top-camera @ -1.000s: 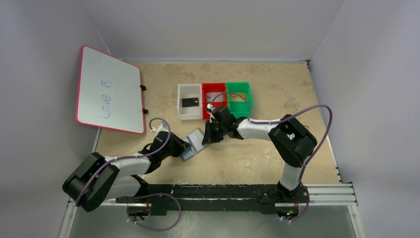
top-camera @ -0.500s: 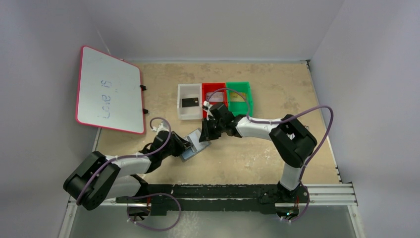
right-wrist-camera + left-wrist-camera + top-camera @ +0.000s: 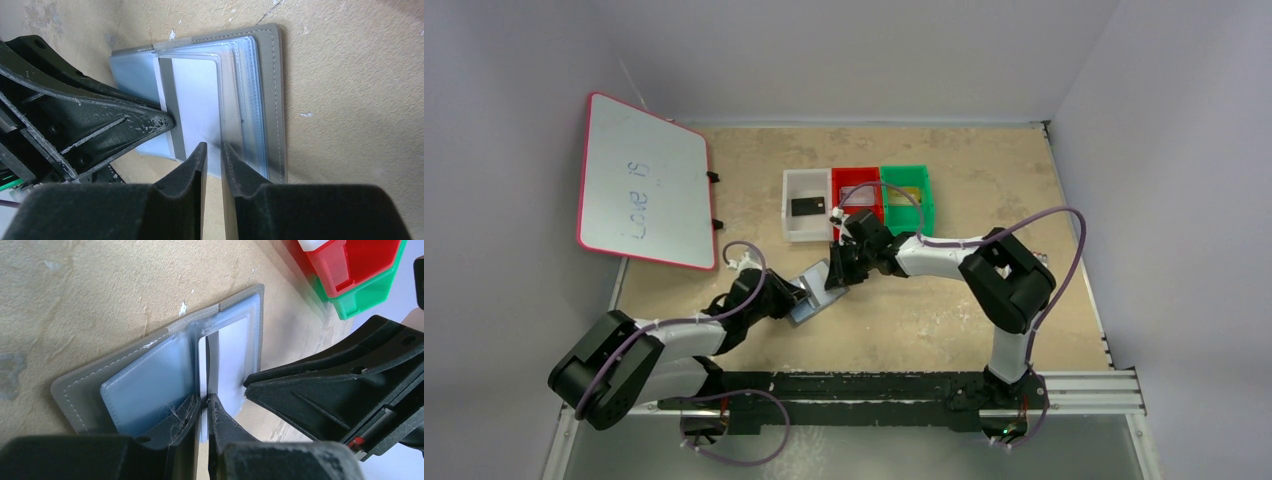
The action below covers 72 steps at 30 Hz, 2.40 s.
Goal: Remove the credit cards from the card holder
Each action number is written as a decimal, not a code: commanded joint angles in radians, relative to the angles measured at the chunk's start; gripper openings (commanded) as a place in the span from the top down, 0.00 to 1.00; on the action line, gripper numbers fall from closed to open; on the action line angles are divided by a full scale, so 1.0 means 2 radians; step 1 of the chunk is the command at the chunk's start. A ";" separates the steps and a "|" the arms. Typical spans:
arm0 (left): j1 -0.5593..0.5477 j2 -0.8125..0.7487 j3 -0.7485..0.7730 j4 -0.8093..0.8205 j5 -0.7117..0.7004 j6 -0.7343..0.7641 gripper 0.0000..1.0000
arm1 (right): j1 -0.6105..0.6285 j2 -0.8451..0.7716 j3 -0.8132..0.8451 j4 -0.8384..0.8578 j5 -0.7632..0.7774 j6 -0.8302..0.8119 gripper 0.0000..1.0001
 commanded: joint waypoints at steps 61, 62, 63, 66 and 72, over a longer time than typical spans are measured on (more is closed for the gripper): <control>-0.001 -0.065 -0.034 -0.056 -0.029 -0.002 1.00 | 0.027 0.012 0.048 -0.068 0.070 0.002 0.88; -0.001 -0.067 -0.035 -0.060 -0.029 -0.001 1.00 | 0.026 0.011 0.043 -0.069 0.074 0.006 0.88; -0.001 -0.069 -0.035 -0.062 -0.030 0.001 1.00 | 0.026 0.011 0.039 -0.069 0.078 0.009 0.88; -0.001 -0.069 -0.033 -0.066 -0.031 0.003 1.00 | 0.027 0.017 0.033 -0.070 0.080 0.014 0.88; 0.000 -0.070 -0.033 -0.077 -0.031 0.004 1.00 | 0.026 0.028 0.033 -0.076 0.093 0.022 0.89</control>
